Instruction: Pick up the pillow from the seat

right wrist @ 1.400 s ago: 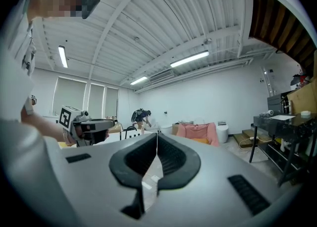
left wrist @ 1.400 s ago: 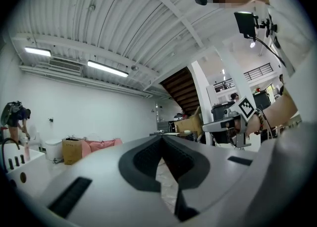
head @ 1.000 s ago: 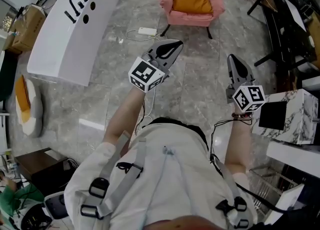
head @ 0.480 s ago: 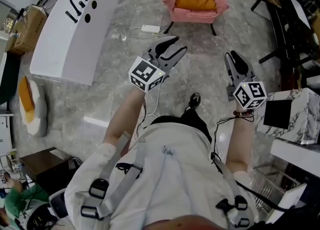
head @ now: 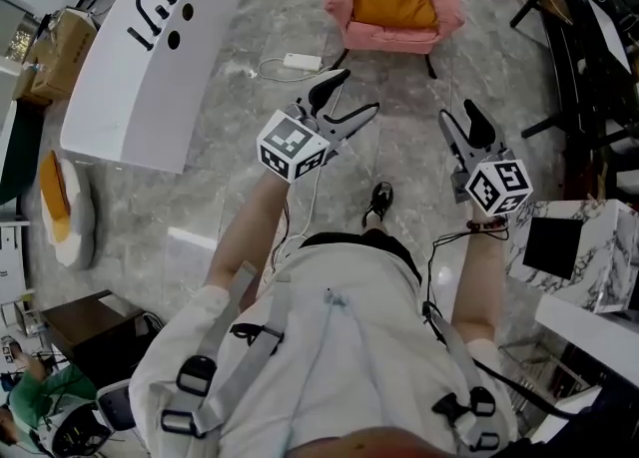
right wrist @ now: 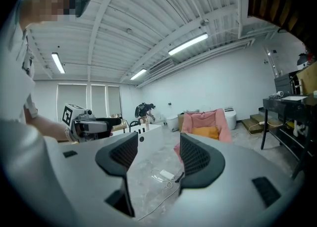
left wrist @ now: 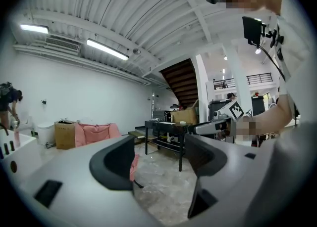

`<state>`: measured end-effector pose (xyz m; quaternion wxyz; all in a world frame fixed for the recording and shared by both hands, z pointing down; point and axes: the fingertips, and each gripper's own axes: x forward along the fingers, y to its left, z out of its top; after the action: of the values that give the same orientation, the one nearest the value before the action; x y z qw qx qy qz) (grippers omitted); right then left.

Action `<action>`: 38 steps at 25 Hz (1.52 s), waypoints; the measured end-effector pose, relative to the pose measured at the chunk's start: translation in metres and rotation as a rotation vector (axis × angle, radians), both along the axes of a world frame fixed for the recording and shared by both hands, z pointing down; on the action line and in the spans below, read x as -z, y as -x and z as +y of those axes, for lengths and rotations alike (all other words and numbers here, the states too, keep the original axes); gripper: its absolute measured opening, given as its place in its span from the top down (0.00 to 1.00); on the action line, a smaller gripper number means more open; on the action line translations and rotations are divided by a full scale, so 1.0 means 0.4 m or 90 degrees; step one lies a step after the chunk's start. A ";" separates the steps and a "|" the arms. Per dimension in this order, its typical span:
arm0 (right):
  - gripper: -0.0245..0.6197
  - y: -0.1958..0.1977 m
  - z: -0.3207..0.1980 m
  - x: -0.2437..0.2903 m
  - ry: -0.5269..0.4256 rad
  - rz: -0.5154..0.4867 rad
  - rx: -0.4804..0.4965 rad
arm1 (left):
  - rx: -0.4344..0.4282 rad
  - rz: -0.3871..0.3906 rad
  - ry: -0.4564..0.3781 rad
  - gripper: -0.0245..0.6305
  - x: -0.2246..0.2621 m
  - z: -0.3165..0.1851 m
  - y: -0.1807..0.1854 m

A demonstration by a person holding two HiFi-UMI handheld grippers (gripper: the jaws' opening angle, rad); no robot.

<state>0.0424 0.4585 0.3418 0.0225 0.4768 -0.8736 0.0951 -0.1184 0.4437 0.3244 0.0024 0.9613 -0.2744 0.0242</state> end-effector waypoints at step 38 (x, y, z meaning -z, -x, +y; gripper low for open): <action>0.35 -0.258 -0.863 -0.033 0.049 0.015 0.050 | 0.032 0.040 0.105 0.20 -0.051 -0.855 -0.240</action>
<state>0.1455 0.1133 0.3550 0.0549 0.4418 -0.8871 0.1216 -0.0223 0.1017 0.3448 0.0910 0.9510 -0.2952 0.0169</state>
